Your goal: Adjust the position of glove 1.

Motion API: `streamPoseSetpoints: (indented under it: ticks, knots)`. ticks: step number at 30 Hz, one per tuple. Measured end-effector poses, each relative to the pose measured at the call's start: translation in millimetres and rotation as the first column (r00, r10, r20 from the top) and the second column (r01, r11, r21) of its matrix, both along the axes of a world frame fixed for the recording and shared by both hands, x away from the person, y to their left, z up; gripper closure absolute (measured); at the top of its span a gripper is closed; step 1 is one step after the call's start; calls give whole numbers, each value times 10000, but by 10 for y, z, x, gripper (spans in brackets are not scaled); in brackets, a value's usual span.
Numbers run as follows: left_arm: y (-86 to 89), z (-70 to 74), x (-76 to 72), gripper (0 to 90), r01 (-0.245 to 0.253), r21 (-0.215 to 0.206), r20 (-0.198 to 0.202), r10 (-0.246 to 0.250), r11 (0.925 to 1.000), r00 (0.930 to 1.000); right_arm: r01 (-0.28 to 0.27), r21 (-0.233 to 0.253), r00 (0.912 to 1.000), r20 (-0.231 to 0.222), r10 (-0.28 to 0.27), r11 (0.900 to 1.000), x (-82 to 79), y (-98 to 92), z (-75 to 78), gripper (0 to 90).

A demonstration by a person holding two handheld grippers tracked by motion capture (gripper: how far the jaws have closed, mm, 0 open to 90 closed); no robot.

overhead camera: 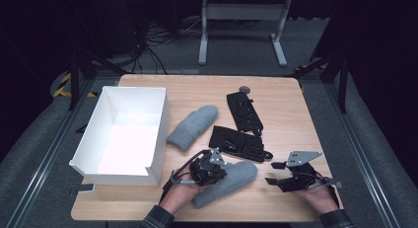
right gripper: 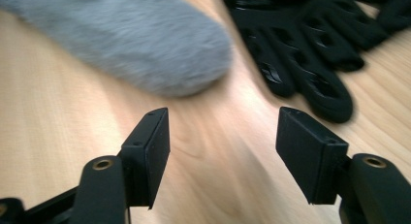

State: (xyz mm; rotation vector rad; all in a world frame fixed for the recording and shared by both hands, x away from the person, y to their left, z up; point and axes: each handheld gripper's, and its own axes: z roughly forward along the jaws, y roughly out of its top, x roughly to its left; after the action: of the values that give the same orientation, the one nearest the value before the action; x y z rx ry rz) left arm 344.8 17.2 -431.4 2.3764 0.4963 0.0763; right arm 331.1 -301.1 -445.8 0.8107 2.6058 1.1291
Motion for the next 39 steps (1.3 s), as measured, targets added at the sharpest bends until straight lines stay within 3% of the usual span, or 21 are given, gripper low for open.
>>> streamPoseSetpoints:
  ticks: [5, 11, 13, 17, 20, 23, 24, 30, 31, 32, 35, 39]
  knots:
    - [-186, 39, 47, 873, 155, -96, 154, -153, 9998, 9998, 604, -120, 9982, -32, -604, 9981, 85, -138, -22, 344]
    - [-351, -28, 117, 861, 159, -271, -47, -161, 9995, 9999, 1160, -508, 9926, -311, -1176, 9920, 168, -309, -119, 291]
    - [-343, -25, 125, 817, 118, -305, -81, -120, 9995, 9999, 1301, -439, 9909, -290, -1314, 9905, 183, -351, -123, 283]
    - [-191, 94, 176, 683, -492, -831, 200, 510, 9953, 9985, 1358, -513, 9907, -8, -1360, 9894, 179, -364, -146, 235]
    - [-75, 167, 258, 580, -992, -949, 497, 1042, 9905, 9933, 1304, -649, 9911, 339, -1284, 9893, 166, -334, -176, 185]
    - [35, 211, 367, 524, -1514, -966, 727, 1587, 9837, 9847, 1377, -619, 9898, 454, -1351, 9885, 159, -313, -195, 158]
    - [35, 211, 367, 521, -1514, -966, 727, 1587, 9837, 9847, 1377, -619, 9898, 454, -1351, 9885, 159, -313, -195, 158]
    - [184, 268, 631, 450, -2447, -938, 977, 2535, 9650, 9624, 1413, -357, 9885, 597, -1390, 9893, 148, -327, -223, 151]
    - [223, 272, 721, 421, -2800, -932, 1030, 2890, 9555, 9518, 1410, -268, 9881, 667, -1390, 9896, 146, -334, -233, 149]
    - [223, 272, 721, 409, -2800, -932, 1030, 2890, 9555, 9518, 1410, -268, 9881, 667, -1390, 9896, 146, -334, -233, 149]
    - [269, 260, 849, 396, -3317, -933, 1223, 3414, 9388, 9319, 1405, -274, 9881, 666, -1384, 9897, 146, -334, -233, 149]
    - [293, 246, 987, 386, -3734, -754, 1371, 3805, 9246, 9146, 1407, -269, 9881, 665, -1387, 9897, 146, -334, -234, 149]
